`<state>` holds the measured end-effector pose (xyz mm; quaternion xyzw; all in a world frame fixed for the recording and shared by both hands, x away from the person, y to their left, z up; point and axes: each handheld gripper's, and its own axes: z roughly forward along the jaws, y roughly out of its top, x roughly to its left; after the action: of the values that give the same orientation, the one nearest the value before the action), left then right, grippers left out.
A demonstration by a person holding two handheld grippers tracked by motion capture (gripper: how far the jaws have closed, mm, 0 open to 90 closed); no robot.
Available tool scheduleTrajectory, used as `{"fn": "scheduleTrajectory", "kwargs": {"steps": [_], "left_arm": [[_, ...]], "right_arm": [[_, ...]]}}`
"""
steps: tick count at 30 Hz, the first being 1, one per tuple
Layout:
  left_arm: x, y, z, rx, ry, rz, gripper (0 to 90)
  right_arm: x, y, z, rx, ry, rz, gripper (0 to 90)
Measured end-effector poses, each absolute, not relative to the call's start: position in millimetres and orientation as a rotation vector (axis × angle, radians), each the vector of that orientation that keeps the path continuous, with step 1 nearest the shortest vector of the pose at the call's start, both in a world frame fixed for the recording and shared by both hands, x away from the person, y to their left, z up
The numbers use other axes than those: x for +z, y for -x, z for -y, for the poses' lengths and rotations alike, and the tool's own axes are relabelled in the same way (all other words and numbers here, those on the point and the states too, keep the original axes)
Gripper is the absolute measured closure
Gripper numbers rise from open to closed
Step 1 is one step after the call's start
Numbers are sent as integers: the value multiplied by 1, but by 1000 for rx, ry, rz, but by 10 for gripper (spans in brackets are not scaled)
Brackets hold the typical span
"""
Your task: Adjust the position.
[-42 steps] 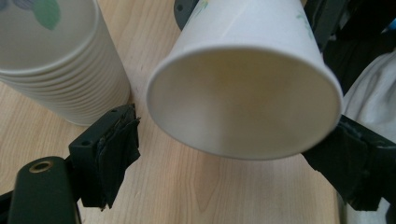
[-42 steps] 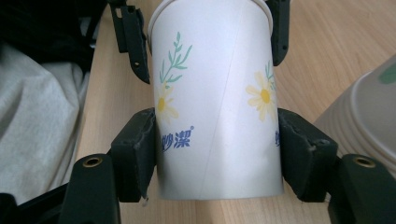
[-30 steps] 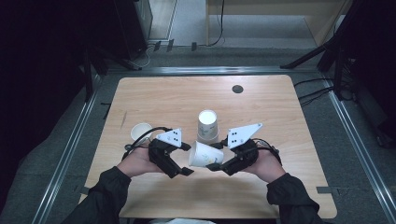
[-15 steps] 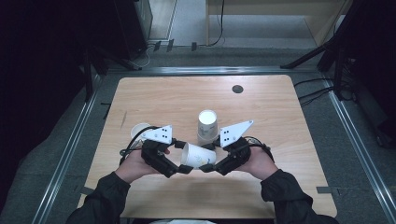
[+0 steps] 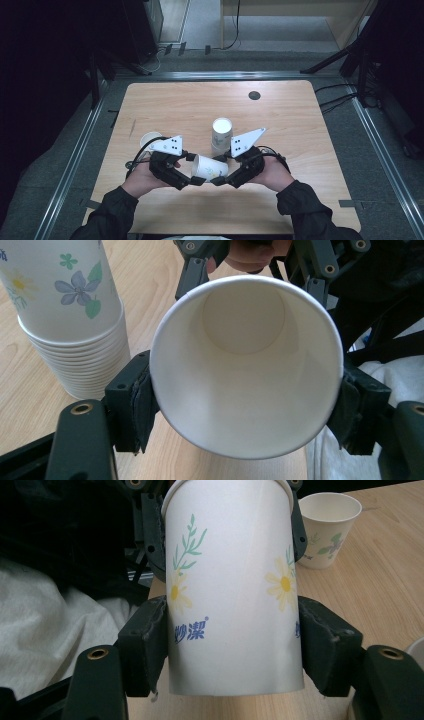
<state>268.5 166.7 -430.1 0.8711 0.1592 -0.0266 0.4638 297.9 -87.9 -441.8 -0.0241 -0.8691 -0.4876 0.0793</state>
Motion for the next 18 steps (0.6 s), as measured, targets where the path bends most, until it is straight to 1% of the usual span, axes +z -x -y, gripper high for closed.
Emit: {"fn": "scheduleTrajectory", "kwargs": {"steps": [2,5,12,18], "left_arm": [[-429,-268,-167,-56,-2145,-391,253],[-428,-269,-169,-49,-2152,-389,254],[-428,-273,-169,-44,-2191,-393,254],[-431,-277,-160,-42,-2279,-358,254]], "right_arm": [[-442,-298,88,-1462,72,2600,333],[-444,-297,87,-1460,104,2623,263],[-449,-297,87,-1409,133,2671,260],[-456,-295,88,-1354,152,2720,260]]}}
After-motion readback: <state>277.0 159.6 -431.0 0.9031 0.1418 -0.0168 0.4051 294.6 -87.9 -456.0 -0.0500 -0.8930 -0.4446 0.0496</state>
